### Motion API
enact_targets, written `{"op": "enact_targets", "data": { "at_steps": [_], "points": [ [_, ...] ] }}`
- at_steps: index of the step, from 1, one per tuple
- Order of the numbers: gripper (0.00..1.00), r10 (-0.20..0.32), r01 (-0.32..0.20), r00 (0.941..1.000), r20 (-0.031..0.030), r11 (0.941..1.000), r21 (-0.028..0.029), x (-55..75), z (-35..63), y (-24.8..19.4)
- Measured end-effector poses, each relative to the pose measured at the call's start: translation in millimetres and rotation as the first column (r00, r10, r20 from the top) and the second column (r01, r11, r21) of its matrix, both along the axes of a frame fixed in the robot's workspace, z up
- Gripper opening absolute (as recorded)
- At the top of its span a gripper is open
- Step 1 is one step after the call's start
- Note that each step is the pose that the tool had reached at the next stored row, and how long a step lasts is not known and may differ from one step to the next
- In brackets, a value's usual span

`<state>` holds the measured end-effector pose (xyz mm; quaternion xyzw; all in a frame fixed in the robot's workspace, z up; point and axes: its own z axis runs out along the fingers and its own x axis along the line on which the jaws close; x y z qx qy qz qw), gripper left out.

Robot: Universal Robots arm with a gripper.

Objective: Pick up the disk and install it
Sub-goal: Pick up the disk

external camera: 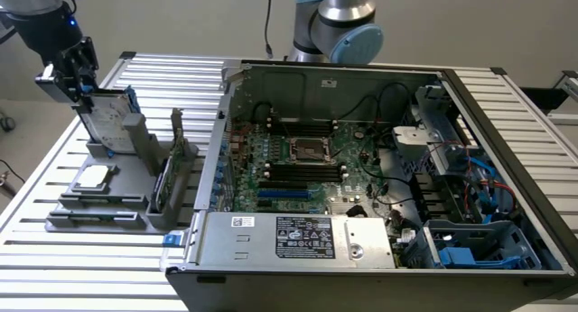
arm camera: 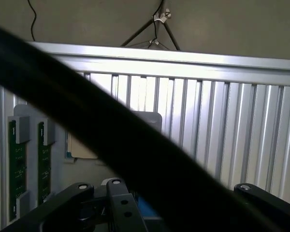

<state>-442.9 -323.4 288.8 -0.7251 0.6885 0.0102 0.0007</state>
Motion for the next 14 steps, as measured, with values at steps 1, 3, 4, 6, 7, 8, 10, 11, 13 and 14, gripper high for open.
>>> {"op": "enact_targets", "data": {
  "at_steps": [1,3,4,6,7,8,10,11,13,14],
  "points": [
    [0.54,-0.001,0.001,1.0,0.0001,1.0,-0.0004,0.0,0.0,0.0],
    [0.54,-0.002,0.002,1.0,0.0,1.0,-0.0014,0.0,0.0,0.0],
    [0.54,-0.003,0.003,1.0,-0.0001,1.0,-0.0016,0.0,0.0,0.0],
    [0.54,-0.007,0.007,1.0,-0.0001,1.0,-0.0019,0.0,0.0,0.0],
    [0.54,-0.009,0.009,1.0,0.0,1.0,-0.002,0.0,0.0,0.0],
    [0.52,-0.013,0.013,0.9999,-0.0001,0.9999,-0.0022,0.0,0.0,0.0],
    [0.45,-0.019,0.019,0.9998,-0.0001,0.9998,-0.0025,0.0,0.0,0.0],
    [0.39,-0.022,0.022,0.9998,-0.0001,0.9997,-0.0028,0.0,0.0,0.0],
    [0.34,-0.029,0.029,0.9996,0.0,0.9996,-0.0026,0.0,0.0,0.1],
    [0.34,-0.032,0.032,0.9995,0.0,0.9995,-0.0026,0.0,0.0,0.1]
  ]
}}
